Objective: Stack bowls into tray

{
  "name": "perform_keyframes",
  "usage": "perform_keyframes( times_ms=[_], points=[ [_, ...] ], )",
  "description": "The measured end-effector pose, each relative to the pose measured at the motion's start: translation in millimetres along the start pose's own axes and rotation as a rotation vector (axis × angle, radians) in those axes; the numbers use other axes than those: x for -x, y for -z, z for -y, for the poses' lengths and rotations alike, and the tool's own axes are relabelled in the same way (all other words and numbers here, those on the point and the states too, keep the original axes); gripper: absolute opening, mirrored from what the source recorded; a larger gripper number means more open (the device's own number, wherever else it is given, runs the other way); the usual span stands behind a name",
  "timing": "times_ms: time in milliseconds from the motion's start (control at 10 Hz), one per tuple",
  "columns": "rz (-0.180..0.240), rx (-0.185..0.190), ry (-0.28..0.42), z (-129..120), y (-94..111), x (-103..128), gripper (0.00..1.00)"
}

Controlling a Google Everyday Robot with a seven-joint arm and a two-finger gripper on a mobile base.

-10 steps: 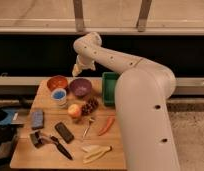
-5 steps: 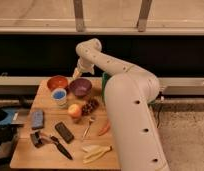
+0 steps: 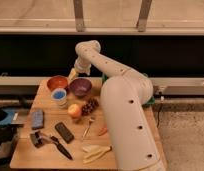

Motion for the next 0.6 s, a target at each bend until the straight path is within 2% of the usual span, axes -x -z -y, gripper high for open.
perform_keyframes(
  times_ms=[300, 600],
  points=[
    [-0.018, 0.041, 0.075, -20.2, -7.8, 11.9, 0.80],
    [-0.062, 0.104, 0.163, -52.5, -30.6, 14.8, 0.80]
  ],
)
